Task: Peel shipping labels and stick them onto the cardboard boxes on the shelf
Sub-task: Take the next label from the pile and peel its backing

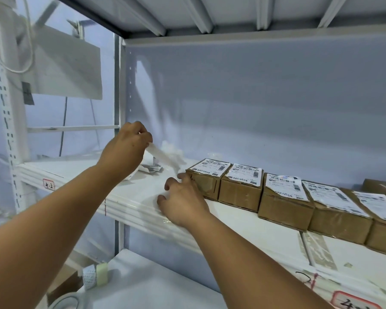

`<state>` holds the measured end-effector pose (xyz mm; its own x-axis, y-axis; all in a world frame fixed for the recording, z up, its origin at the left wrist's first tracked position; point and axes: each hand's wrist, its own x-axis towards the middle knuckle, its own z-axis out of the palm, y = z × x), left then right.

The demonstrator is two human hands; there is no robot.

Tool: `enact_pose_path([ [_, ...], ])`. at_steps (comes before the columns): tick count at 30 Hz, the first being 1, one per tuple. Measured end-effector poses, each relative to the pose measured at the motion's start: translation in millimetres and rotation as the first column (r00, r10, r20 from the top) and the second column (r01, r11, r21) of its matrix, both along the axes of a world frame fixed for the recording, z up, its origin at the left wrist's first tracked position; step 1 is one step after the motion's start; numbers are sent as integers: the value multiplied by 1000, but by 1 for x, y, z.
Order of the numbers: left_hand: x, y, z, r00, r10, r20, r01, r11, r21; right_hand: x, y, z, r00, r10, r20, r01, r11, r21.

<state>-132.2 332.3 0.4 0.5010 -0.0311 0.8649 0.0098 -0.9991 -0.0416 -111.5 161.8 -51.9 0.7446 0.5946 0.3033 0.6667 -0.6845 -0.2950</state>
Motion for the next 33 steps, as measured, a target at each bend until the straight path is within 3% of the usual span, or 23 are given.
enact_pose_path([
  [4, -10, -1, 5, 998, 62, 27, -63, 998, 29, 1, 0, -1, 1000, 4, 14, -4, 1000, 10],
  [9, -13, 1, -6, 996, 84, -9, -85, 992, -98, 2, 0, -2, 996, 51, 67, -55, 997, 56],
  [12, -21, -4, -17, 998, 68, 7, -66, 992, -108, 4, 0, -2, 997, 75, 16, -77, 982, 171],
  [14, -29, -10, -26, 998, 50, 32, -47, 995, -91, 2, -1, 2, 989, 104, -108, -64, 943, 327],
  [17, -40, -24, -39, 996, -1, 92, 4, 1000, -30, -1, -6, 10, 925, 225, -304, 12, 786, 619],
  [22, -48, -53, -53, 984, -103, 142, 92, 992, 82, -9, -16, 24, 785, 435, -441, 297, 360, 884],
  [24, -48, -67, -54, 965, -184, 187, 179, 983, 39, -14, -24, 28, 768, 446, -460, 383, 256, 888],
  [26, -49, -88, -52, 948, -231, 221, 266, 953, -147, -17, -36, 32, 787, 409, -462, 396, 240, 887],
  [28, -52, -113, -46, 946, -229, 229, 312, 839, -446, -18, -52, 36, 818, 355, -453, 387, 245, 889],
  [29, -55, -125, -41, 938, -248, 243, 345, 733, -586, -17, -61, 38, 833, 324, -449, 381, 253, 889],
  [31, -58, -148, -30, 902, -308, 303, 419, 452, -787, -14, -80, 42, 862, 259, -435, 371, 262, 891],
  [33, -58, -170, -21, 865, -356, 353, 438, 192, -879, -13, -98, 45, 880, 205, -428, 378, 245, 893],
])
